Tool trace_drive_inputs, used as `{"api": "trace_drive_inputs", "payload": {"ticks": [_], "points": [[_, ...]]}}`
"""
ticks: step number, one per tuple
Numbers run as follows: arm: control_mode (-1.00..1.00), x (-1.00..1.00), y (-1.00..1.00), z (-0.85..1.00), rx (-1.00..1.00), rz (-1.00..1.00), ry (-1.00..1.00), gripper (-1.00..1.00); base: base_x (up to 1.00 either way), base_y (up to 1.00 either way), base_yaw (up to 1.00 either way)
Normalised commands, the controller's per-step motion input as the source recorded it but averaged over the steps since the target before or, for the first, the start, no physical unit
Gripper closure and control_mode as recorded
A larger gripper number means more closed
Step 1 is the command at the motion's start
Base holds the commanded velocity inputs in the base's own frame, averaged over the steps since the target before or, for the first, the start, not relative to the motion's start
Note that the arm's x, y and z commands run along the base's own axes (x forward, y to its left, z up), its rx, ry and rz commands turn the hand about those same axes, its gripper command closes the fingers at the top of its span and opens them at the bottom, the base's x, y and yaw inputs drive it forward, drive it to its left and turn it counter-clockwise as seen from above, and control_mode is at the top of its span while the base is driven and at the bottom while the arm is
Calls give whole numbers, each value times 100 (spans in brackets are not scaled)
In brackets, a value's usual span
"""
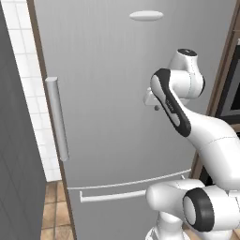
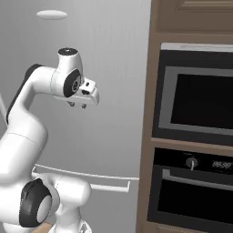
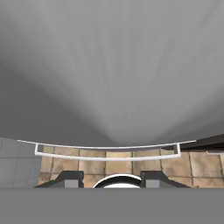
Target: Gather the broccoli and carrot from the fridge and place them on a tray on the dining counter. Then gather the fish and chicken drumstick from the fridge and place them on the other tray.
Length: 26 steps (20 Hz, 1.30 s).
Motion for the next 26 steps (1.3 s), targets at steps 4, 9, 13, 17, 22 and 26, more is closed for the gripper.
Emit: {"api": "trace_drive_inputs", "payload": {"ticks": [4,9,13,17,22,26], "points": [[100,-10,0,0,0,0,0,-100,-9,0,0],[100,0,0,0,0,0,0,-100,-24,42,0],[100,0,0,0,0,0,0,-100,-5,69,0],[100,0,0,0,0,0,0,-100,-4,62,-4],[100,0,0,0,0,0,0,-100,-12,54,-8],[100,0,0,0,0,0,0,-100,-1,57,-12]]}}
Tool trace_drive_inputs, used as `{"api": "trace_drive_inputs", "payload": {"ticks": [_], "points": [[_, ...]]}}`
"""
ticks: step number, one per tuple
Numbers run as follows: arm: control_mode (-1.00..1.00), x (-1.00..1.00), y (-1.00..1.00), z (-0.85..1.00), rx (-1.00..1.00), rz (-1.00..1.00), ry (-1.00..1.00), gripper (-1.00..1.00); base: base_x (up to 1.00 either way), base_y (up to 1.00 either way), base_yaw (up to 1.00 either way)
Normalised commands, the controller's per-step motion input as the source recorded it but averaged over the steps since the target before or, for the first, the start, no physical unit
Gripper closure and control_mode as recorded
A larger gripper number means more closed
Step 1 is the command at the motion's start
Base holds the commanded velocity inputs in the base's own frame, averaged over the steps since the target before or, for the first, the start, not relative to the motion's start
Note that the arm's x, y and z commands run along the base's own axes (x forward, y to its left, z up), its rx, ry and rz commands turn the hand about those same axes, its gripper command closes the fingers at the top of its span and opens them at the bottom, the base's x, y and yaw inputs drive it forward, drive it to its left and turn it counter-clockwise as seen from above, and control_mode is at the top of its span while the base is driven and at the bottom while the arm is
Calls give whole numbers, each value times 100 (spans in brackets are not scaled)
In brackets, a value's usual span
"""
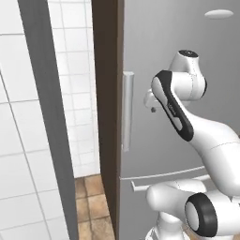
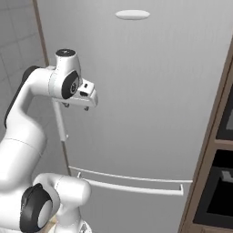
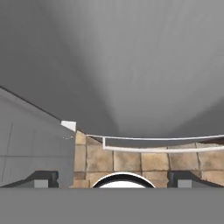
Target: Gather the broccoli and carrot from the fridge and place them on a tray on the dining counter. Then gather the fish and chicken drumstick from the fridge and place them on the other tray.
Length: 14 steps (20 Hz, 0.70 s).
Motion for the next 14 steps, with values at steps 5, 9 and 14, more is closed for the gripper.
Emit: {"api": "trace_drive_inputs", "payload": {"ticks": [5,9,14], "points": [[100,0,0,0,0,0,0,-100,0,52,-12],[100,0,0,0,0,0,0,-100,0,48,-10],[100,0,0,0,0,0,0,-100,0,38,-9]]}}
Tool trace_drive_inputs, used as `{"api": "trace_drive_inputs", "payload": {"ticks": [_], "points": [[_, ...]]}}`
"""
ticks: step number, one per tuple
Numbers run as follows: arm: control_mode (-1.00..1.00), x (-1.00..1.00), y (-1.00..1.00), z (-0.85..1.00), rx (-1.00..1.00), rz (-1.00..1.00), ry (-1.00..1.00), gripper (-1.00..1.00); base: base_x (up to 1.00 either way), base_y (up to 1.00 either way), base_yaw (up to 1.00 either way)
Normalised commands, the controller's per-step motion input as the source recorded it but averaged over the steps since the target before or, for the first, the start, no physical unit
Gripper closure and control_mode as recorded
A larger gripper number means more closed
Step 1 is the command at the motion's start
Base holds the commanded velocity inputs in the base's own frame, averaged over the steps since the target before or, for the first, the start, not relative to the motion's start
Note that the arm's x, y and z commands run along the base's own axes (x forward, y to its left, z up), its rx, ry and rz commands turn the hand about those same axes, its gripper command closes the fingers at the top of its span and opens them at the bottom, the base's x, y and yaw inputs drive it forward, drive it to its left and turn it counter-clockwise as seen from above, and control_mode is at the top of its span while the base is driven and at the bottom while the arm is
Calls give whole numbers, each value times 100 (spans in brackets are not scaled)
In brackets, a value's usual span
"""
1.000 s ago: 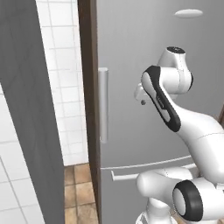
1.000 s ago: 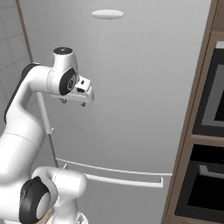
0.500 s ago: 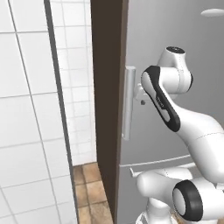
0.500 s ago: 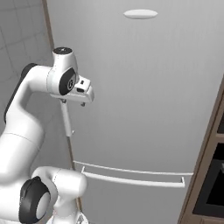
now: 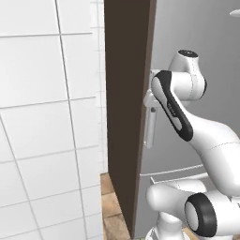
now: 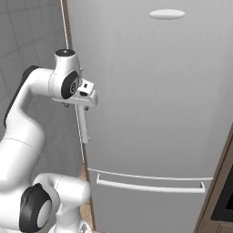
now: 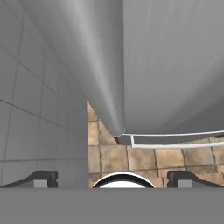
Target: Gather the broccoli and carrot from the fridge and place them on a tray on the dining counter. Then gather the fish and chicken drumstick from the fridge and place them on the other tray.
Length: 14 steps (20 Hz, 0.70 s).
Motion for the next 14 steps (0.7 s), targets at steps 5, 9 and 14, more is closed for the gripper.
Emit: {"api": "trace_drive_inputs", "payload": {"ticks": [5,9,14], "points": [[100,0,0,0,0,0,0,-100,0,33,-8],[100,0,0,0,0,0,0,-100,2,19,-8],[100,0,0,0,0,0,0,-100,6,-1,0]]}}
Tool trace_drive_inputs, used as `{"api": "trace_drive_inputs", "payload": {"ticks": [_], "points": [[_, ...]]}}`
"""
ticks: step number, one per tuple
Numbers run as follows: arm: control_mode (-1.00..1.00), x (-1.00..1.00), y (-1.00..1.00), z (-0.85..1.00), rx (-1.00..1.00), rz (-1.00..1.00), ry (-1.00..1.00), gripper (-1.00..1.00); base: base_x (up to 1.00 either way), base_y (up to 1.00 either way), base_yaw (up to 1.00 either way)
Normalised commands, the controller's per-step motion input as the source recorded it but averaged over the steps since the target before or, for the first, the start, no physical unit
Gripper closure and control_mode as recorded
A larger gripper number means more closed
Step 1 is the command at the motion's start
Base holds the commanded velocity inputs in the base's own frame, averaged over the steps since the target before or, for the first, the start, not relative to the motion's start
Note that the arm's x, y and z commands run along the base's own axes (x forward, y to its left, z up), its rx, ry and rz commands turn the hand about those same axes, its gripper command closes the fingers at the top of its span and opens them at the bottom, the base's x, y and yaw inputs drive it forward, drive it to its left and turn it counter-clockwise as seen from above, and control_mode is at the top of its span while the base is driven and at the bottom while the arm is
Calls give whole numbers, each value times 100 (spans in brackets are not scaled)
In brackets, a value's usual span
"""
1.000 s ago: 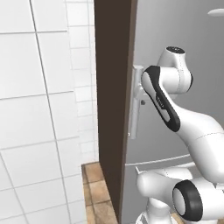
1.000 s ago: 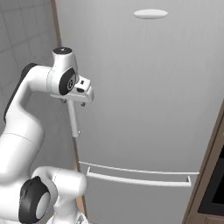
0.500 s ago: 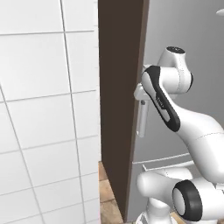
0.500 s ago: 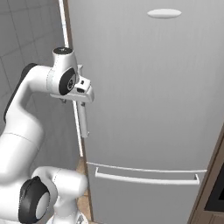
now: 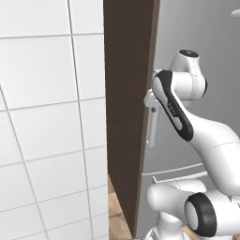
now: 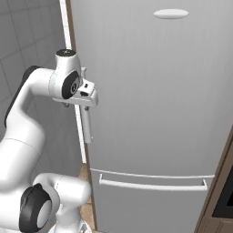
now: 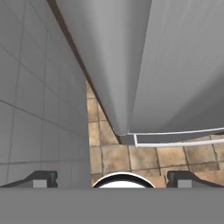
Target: Gather the broccoli and carrot from the fridge and place them on a tray on the dining counter. Then gather the fish and chicken drumstick from the fridge and place them on the other tray.
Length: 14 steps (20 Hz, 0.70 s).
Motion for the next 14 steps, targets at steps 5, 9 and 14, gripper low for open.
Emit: {"api": "trace_drive_inputs", "payload": {"ticks": [5,9,14], "points": [[100,0,0,0,0,0,0,-100,22,10,-9],[100,0,0,0,0,0,0,-100,29,18,-20],[100,0,0,0,0,0,0,-100,26,32,-18]]}}
